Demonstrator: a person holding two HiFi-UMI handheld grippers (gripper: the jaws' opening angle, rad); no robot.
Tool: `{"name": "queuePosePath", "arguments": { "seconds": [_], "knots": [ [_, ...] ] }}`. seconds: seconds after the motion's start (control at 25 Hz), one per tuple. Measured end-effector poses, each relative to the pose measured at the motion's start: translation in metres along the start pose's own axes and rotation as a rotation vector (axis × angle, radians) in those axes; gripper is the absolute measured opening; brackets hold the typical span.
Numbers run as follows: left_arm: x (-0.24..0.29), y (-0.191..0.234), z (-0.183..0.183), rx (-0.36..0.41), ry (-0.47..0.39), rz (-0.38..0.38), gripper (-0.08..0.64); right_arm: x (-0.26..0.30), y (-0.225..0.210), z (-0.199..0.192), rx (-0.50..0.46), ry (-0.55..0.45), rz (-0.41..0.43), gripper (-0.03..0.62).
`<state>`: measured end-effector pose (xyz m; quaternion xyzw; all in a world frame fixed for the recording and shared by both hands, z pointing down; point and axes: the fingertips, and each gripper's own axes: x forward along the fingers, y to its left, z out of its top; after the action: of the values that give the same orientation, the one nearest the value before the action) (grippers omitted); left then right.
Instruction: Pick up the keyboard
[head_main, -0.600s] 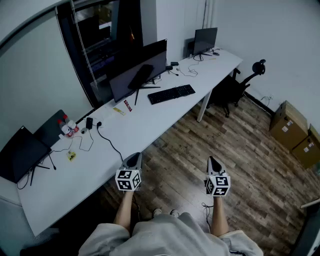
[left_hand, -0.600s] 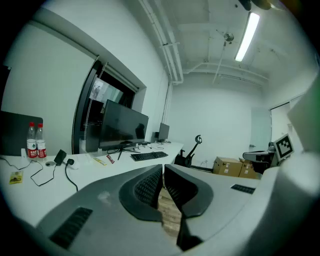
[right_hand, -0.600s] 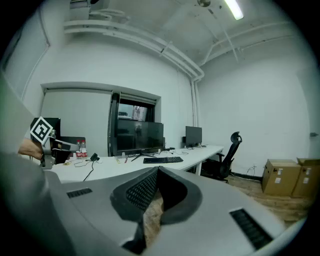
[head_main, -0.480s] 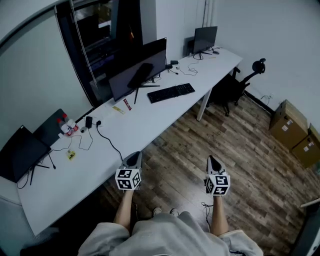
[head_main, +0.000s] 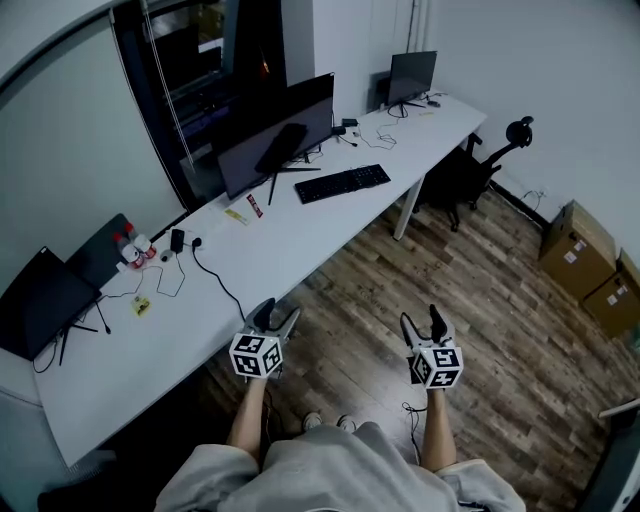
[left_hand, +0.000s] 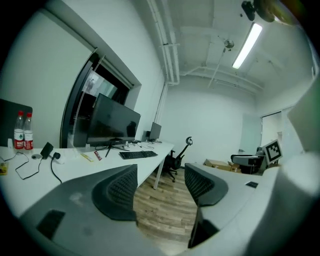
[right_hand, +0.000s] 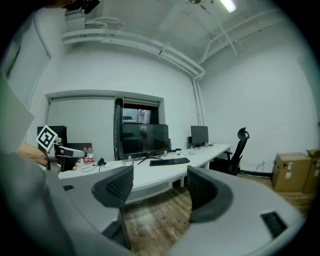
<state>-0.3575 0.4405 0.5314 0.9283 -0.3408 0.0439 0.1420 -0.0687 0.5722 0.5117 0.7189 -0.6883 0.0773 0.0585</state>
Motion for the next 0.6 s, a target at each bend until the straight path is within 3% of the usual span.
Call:
{"name": "queuePosePath", "arguments": {
  "seconds": [0.08,0.6],
  "knots": [
    [0.0,-0.004,-0.001,0.003,0.006,-0.013,0.273,0.001,0.001,0.001,-0.003,-0.002,0.01,0.336],
    [0.001,-0.019,-0.003,0.009,-0.016,0.021,0.272,-0.005,-0.01,0.001,-0.039,0.008,0.025,0.3]
  ]
}}
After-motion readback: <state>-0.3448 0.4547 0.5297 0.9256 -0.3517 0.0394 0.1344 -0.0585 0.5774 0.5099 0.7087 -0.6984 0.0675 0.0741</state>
